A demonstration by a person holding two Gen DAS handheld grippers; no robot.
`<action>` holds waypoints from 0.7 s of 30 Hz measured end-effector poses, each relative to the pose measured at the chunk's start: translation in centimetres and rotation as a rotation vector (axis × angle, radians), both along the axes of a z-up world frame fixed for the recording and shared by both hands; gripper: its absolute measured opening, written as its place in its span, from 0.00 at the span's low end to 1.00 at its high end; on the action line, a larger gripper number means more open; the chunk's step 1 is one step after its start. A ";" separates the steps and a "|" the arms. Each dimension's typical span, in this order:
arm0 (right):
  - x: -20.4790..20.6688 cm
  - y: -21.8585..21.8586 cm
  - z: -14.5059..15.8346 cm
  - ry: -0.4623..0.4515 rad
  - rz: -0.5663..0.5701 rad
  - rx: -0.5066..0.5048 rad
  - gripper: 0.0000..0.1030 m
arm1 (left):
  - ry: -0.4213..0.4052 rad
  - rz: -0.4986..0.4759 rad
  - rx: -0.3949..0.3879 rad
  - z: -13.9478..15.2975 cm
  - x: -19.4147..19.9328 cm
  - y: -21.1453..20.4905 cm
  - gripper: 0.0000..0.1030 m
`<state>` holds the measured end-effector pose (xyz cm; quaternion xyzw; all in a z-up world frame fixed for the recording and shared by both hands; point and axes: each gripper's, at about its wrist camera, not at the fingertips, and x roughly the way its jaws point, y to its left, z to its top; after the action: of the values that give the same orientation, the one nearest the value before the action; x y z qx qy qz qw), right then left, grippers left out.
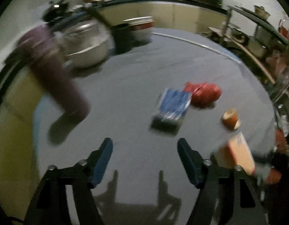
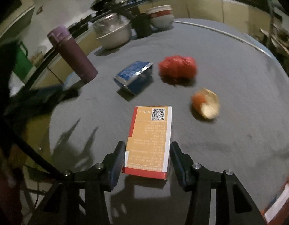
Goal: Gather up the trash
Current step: 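Grasp the orange-and-white box with the right tool while the left tool grasps the blue foil packet, then lift the blue foil packet and orange-and-white box and hold them above the table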
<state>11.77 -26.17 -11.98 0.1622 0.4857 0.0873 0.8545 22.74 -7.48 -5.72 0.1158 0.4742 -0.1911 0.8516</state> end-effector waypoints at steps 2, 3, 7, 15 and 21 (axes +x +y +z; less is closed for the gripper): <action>-1.3 -1.0 -0.1 0.010 -0.030 0.015 0.50 | 0.031 -0.024 -0.023 -0.4 1.5 -1.9 0.72; -2.0 -1.5 -0.1 0.013 -0.043 0.018 0.50 | 0.050 -0.035 -0.026 -0.7 2.6 -3.1 0.72; -3.5 -2.5 -0.5 0.034 -0.082 0.041 0.50 | 0.108 -0.076 0.004 -2.4 5.1 -5.9 0.72; -3.7 -2.3 -0.8 0.044 -0.085 0.039 0.52 | 0.166 -0.043 0.068 -6.6 7.1 -7.2 0.59; -2.9 -2.2 -0.9 0.066 -0.104 0.042 0.55 | 0.148 -0.029 0.038 -6.1 5.5 -6.1 0.58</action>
<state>8.91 -28.37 -12.90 0.2076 0.5025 0.0477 0.8380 28.28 -13.58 -11.85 0.1244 0.5377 -0.2022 0.8090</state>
